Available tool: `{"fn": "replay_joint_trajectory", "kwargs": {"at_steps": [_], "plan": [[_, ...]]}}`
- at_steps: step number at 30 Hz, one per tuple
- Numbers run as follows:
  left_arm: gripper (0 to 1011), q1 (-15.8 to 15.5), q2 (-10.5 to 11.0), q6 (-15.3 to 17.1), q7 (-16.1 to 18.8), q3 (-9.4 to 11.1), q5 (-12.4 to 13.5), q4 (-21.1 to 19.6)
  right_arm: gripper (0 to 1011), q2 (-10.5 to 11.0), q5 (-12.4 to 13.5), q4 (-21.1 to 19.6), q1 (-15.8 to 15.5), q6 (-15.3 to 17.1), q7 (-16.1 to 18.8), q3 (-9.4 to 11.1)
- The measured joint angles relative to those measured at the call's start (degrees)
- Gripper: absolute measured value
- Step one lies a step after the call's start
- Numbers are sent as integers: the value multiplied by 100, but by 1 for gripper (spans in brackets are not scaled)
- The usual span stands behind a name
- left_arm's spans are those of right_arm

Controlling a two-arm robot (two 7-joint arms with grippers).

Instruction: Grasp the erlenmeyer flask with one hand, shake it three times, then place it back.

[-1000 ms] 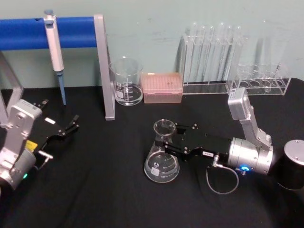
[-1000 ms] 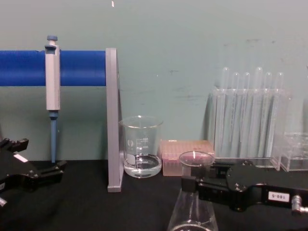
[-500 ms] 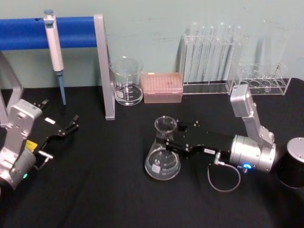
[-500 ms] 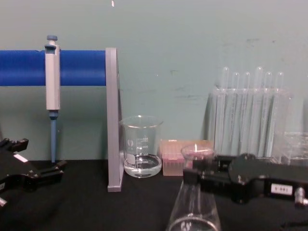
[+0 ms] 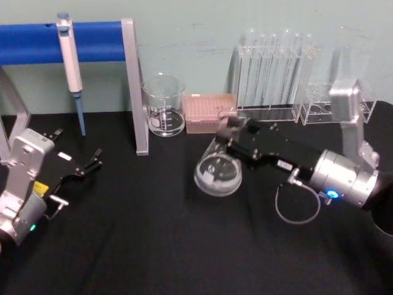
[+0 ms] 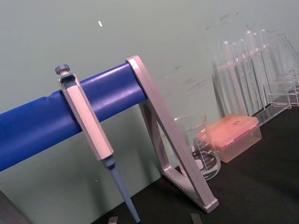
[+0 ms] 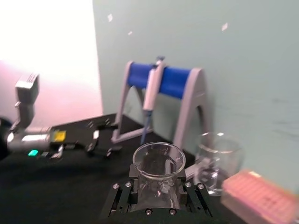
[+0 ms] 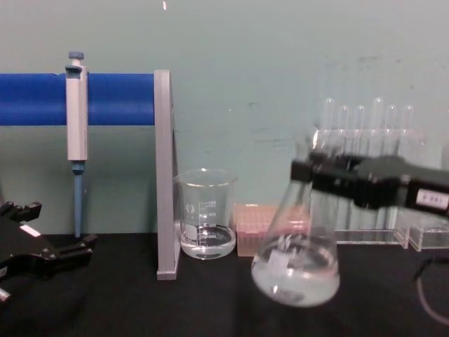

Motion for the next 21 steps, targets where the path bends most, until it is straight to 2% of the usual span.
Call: {"fn": "replay_joint_trajectory", "kwargs": {"at_steps": [8, 13, 16, 21], "plan": [[1001, 0, 0, 0, 0, 0, 0, 0, 449, -1, -16, -643, -383, 129, -858, 408], [1001, 0, 0, 0, 0, 0, 0, 0, 449, -62, -250, -963, -631, 214, -1506, 620], [1001, 0, 0, 0, 0, 0, 0, 0, 449, -120, -515, -1194, -828, 305, -2074, 779], [1001, 0, 0, 0, 0, 0, 0, 0, 449, -203, -785, -1391, -1031, 415, -2604, 953]]}}
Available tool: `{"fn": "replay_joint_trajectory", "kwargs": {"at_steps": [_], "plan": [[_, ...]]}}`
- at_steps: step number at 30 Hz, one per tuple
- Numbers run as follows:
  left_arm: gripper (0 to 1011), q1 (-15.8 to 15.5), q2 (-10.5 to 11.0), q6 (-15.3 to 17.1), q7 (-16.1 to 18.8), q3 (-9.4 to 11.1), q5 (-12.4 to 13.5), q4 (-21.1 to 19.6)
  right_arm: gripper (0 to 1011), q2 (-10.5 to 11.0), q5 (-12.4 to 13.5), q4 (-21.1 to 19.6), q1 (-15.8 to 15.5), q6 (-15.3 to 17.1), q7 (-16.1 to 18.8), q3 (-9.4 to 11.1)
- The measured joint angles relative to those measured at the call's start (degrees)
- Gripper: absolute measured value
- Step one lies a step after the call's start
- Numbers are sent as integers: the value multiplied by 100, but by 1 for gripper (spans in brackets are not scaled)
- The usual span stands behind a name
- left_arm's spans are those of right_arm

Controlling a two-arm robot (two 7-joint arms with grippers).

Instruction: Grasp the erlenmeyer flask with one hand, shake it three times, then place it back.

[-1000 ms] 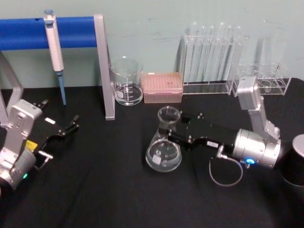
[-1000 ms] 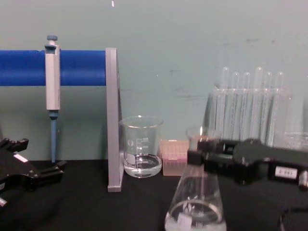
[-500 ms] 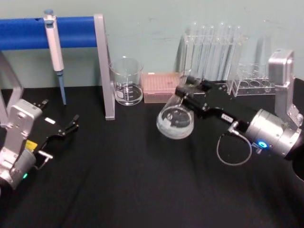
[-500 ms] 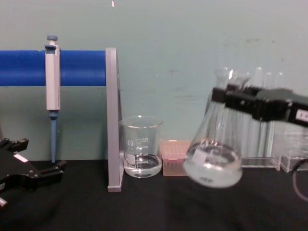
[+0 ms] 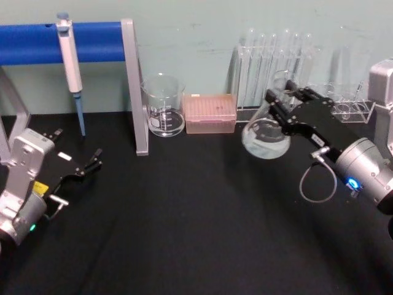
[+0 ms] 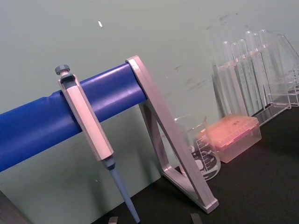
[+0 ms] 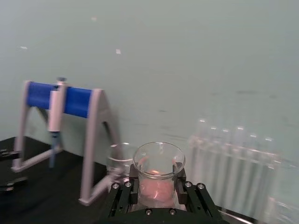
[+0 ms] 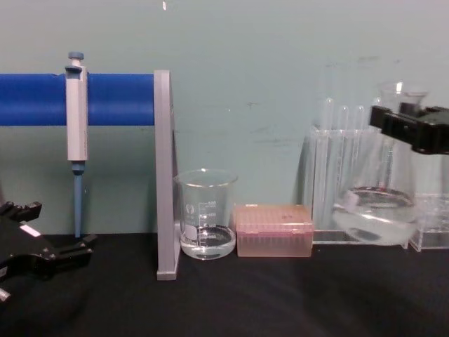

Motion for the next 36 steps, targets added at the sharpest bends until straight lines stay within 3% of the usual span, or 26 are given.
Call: {"fn": "replay_joint_trajectory", "kwargs": {"at_steps": [5, 14, 25, 36], "plan": [[1001, 0, 0, 0, 0, 0, 0, 0, 448, -97, -156, -91, -147, 68, -294, 151], [1001, 0, 0, 0, 0, 0, 0, 0, 449, -168, -224, -77, -199, 54, -162, 246], [1001, 0, 0, 0, 0, 0, 0, 0, 449, -194, -247, 56, -29, -6, 556, 100], [1001, 0, 0, 0, 0, 0, 0, 0, 449, -224, -223, 277, 430, -187, 1786, -482]]}}
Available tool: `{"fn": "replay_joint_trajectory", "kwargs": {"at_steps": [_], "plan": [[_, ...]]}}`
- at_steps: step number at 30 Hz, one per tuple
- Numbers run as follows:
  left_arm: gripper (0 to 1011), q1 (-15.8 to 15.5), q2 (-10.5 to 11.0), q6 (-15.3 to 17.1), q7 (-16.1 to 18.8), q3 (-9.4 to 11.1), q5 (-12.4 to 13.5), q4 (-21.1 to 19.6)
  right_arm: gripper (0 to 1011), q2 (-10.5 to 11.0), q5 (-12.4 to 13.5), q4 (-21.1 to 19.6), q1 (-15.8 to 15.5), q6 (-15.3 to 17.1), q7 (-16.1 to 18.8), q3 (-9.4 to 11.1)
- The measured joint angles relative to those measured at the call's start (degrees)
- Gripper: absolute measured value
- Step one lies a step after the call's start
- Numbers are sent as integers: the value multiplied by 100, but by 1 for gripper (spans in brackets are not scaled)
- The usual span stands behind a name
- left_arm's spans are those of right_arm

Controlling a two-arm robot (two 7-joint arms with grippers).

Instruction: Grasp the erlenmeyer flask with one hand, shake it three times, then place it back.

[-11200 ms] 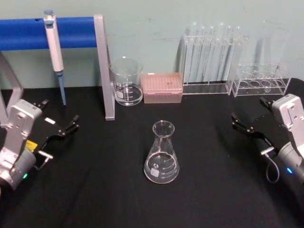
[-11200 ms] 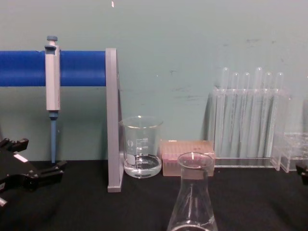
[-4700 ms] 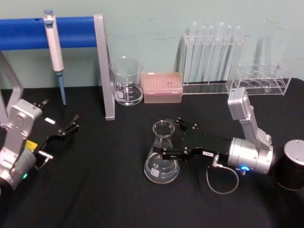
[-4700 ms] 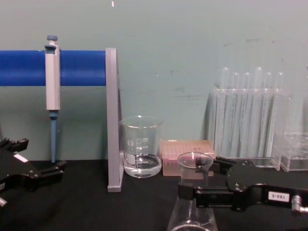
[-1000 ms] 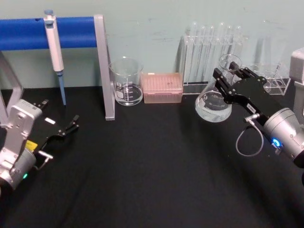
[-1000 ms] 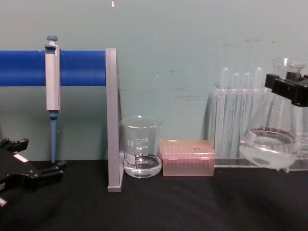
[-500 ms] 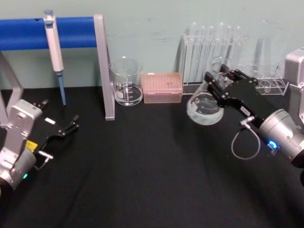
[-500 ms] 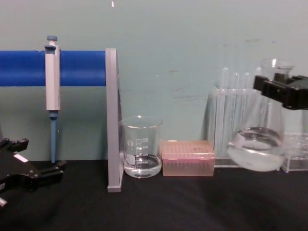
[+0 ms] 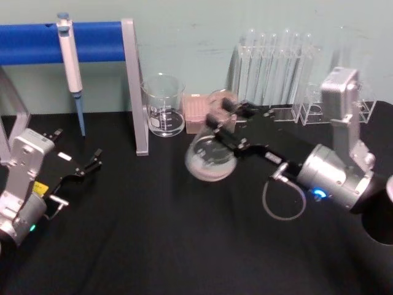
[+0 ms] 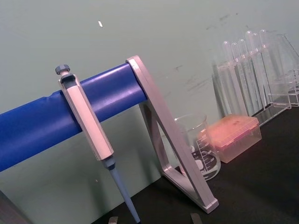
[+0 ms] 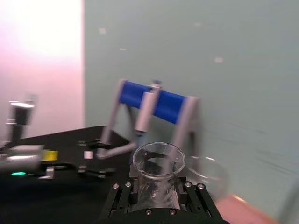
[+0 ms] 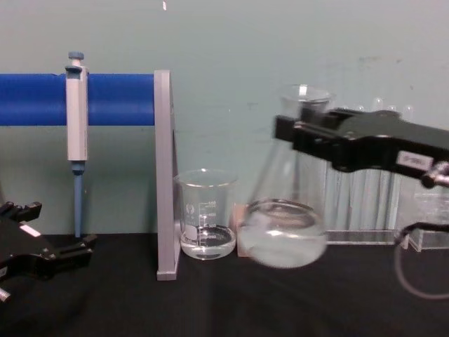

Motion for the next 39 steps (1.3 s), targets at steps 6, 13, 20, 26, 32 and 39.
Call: {"fn": "replay_joint_trajectory", "kwargs": {"at_steps": [6, 13, 20, 26, 32, 39], "plan": [[1001, 0, 0, 0, 0, 0, 0, 0, 449, 7, 112, 86, 234, -79, 482, -354], [1001, 0, 0, 0, 0, 0, 0, 0, 449, 23, 220, 159, 388, -130, 671, -570], [1001, 0, 0, 0, 0, 0, 0, 0, 449, 30, 243, 202, 390, -168, 454, -577], [1001, 0, 0, 0, 0, 0, 0, -1, 449, -10, 164, 193, 247, -154, -71, -356], [1001, 0, 0, 0, 0, 0, 0, 0, 449, -13, 73, 148, 43, -81, -577, 24], [1001, 0, 0, 0, 0, 0, 0, 0, 449, 39, -13, 3, -284, 22, -1161, 576]]}}
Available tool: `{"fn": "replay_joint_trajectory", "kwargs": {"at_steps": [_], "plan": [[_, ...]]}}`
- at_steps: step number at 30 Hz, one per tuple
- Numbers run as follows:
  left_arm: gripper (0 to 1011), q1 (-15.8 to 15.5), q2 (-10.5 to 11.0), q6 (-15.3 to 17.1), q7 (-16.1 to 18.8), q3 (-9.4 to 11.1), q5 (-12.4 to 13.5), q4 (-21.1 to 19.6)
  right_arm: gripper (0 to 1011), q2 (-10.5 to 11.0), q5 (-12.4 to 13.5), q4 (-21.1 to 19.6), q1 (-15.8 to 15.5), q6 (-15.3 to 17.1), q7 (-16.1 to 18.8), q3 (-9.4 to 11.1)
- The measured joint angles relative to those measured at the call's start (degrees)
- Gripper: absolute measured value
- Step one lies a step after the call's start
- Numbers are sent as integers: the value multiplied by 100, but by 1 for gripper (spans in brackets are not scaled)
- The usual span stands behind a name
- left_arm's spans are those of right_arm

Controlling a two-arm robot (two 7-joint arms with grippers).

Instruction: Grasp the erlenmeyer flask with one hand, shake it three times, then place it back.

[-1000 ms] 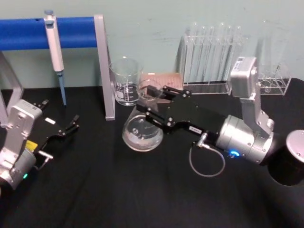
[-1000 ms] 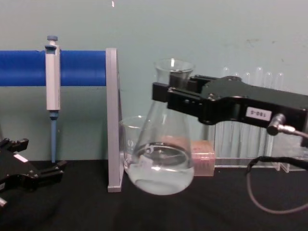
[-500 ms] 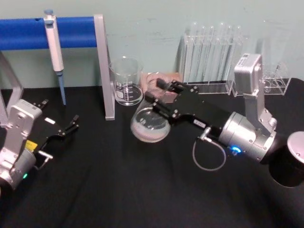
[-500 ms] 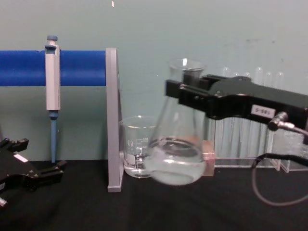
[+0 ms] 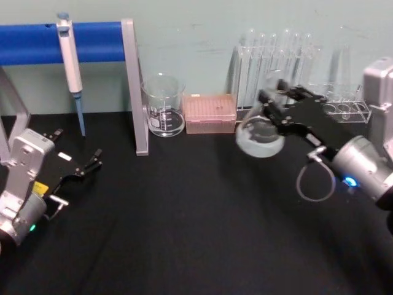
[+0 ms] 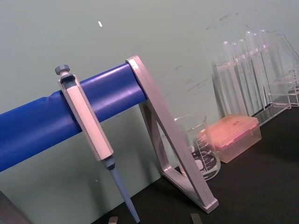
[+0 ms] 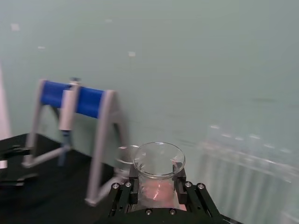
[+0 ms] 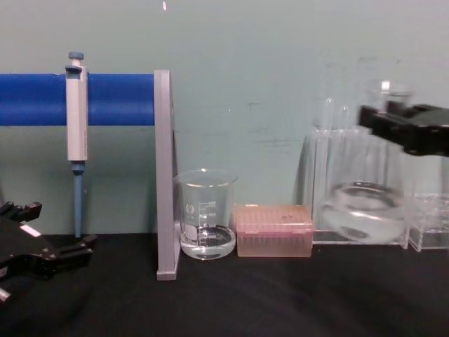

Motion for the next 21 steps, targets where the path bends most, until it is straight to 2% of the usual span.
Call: {"fn": "replay_joint_trajectory", "kwargs": {"at_steps": [1, 5, 12, 17, 21], "plan": [[1001, 0, 0, 0, 0, 0, 0, 0, 449, 11, -20, -46, -87, 26, -121, 121], [1001, 0, 0, 0, 0, 0, 0, 0, 449, 26, -49, -126, -272, 100, -323, 366], [1001, 0, 0, 0, 0, 0, 0, 0, 449, 7, -89, -194, -445, 213, -413, 578], [1001, 0, 0, 0, 0, 0, 0, 0, 449, -61, -134, -175, -396, 233, -276, 543], [1001, 0, 0, 0, 0, 0, 0, 0, 449, -157, -165, -102, -250, 276, 29, 344]]}}
